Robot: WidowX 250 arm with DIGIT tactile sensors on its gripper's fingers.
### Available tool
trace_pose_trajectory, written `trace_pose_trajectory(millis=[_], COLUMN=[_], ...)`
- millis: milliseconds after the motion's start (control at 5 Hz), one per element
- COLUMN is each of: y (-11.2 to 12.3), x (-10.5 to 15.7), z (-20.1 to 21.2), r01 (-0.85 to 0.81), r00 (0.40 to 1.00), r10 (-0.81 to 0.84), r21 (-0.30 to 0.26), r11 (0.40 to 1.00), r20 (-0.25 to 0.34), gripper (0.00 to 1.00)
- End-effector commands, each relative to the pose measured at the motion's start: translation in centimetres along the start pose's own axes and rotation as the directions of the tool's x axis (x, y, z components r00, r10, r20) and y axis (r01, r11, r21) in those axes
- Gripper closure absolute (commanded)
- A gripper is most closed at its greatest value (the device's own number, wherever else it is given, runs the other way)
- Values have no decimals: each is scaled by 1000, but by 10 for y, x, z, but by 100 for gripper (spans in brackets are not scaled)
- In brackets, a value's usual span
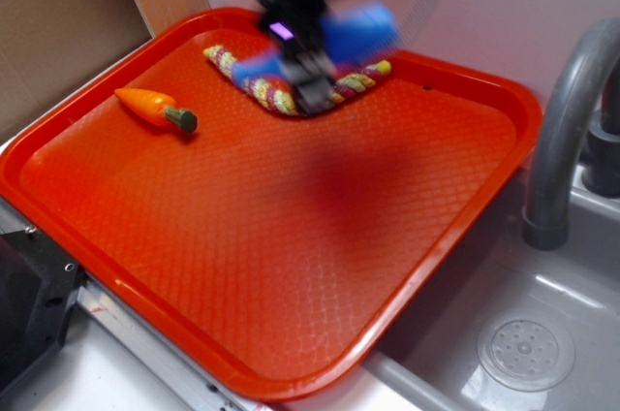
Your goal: Grab the blue bottle.
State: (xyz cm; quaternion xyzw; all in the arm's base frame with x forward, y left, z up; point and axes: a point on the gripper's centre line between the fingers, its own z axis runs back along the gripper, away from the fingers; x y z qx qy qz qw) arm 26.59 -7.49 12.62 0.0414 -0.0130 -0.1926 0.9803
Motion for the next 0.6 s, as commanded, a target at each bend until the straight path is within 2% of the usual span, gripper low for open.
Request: trace_pose_trajectory(millis=[0,200,400], y=[31,38,37], x=[-68,-81,-75], z=[93,106,100], r01=[-306,-369,-358], r00=[945,917,923], r10=[306,371,365], r21=[-23,-38,-73], r11=[952,929,931], r20=[115,145,124], gripper=[100,100,100])
